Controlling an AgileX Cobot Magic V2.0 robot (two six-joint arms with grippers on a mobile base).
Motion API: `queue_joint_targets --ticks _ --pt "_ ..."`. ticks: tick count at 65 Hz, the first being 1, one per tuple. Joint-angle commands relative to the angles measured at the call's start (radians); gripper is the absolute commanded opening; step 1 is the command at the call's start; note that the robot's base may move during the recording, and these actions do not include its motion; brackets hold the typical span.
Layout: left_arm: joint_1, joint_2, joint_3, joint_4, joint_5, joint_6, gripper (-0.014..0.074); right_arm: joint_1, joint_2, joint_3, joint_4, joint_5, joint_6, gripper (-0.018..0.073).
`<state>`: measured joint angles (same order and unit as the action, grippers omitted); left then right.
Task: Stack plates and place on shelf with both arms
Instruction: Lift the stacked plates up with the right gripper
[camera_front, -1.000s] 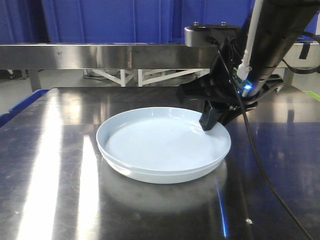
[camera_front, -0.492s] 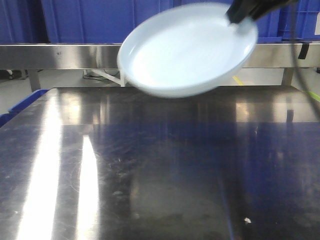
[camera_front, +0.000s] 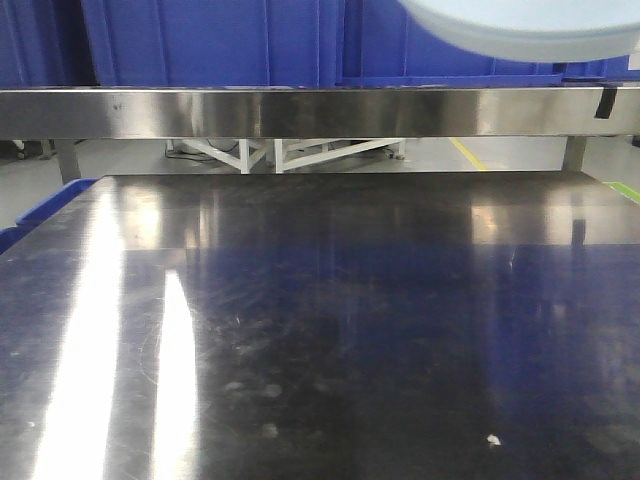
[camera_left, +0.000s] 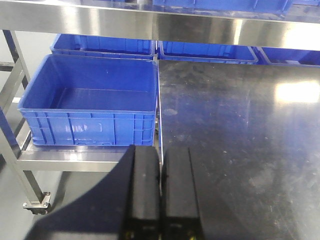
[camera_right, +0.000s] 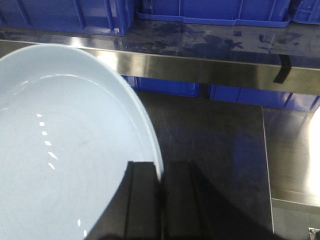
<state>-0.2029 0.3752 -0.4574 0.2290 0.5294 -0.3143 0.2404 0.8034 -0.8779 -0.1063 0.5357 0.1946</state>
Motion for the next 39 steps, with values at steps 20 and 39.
queue_joint_targets --ticks 20,39 --pt "0.002 0.004 -0.029 0.008 -0.083 -0.007 0.0083 -0.008 -0.224 0.121 -0.009 -0.056 -0.004 0.0025" --pt "0.002 0.004 -0.029 0.008 -0.083 -0.007 0.0083 -0.008 -0.226 0.121 -0.009 -0.055 -0.004 0.0024"
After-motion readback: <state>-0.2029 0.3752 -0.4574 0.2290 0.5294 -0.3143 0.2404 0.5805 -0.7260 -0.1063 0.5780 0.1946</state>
